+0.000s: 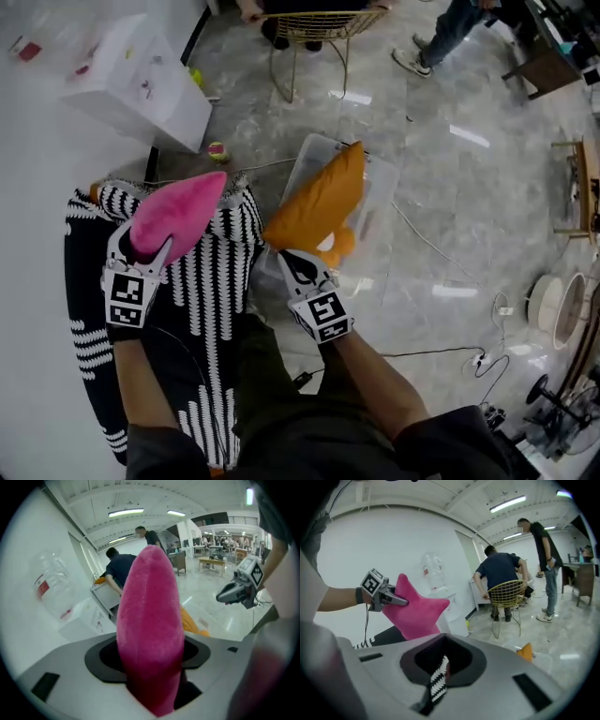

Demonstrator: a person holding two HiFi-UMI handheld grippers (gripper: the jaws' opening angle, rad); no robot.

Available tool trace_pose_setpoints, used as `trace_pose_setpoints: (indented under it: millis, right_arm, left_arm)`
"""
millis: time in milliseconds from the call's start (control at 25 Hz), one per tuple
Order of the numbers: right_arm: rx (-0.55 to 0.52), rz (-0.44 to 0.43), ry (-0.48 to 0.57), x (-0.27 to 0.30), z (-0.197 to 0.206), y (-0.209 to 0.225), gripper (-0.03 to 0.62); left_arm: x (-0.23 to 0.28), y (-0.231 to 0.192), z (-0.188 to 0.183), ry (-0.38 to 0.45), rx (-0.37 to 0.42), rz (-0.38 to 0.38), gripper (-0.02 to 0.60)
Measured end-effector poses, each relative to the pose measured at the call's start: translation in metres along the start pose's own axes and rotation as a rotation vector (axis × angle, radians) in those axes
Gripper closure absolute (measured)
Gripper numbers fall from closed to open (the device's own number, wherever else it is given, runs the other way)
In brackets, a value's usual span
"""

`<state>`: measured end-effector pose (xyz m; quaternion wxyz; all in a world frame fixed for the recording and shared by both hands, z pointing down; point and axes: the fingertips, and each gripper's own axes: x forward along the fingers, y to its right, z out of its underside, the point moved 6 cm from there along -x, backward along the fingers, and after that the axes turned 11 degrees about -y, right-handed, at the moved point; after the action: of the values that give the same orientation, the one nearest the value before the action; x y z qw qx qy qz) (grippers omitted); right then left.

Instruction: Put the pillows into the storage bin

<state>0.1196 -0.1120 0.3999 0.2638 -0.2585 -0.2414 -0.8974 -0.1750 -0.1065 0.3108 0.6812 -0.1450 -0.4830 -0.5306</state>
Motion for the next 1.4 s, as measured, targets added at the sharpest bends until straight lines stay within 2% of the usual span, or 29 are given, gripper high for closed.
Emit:
trace_pose_setpoints:
  millis: [120,320,440,560,720,1080,1400]
  right_arm:
    - [0.050,0.052,0.030,-0.027,0.005,0.030,0.594]
    - [0.115,0.142,0.068,-0.072,0.027,0.085,0.595]
    - [0.160,0.205,0.066,-0.092,0.057,0.119,0.594]
    - [0.209,0.258,0.043,-0.107,0.096,0.148,0.594]
    - [0.284,0.300,0.007,-0.114,0.151,0.179,0.594]
    - [0.390,0.311,-0.071,-0.079,0.254,0.223,0.595]
    - [0.431,0.294,-0.135,-0.039,0.326,0.236,0.594]
  left_arm:
    - [0.012,0.036,-0.062,0.071,0.037,0.078,0.285]
    - [0.063,0.132,-0.143,0.119,0.122,0.218,0.282]
    - [0.106,0.195,-0.171,0.120,0.145,0.295,0.281]
    - [0.154,0.254,-0.182,0.085,0.142,0.365,0.278]
    - [0.216,0.319,-0.171,0.027,0.127,0.456,0.275]
    - [0.354,0.425,-0.105,-0.145,0.118,0.554,0.265]
    - [0.433,0.477,-0.061,-0.175,0.096,0.564,0.238]
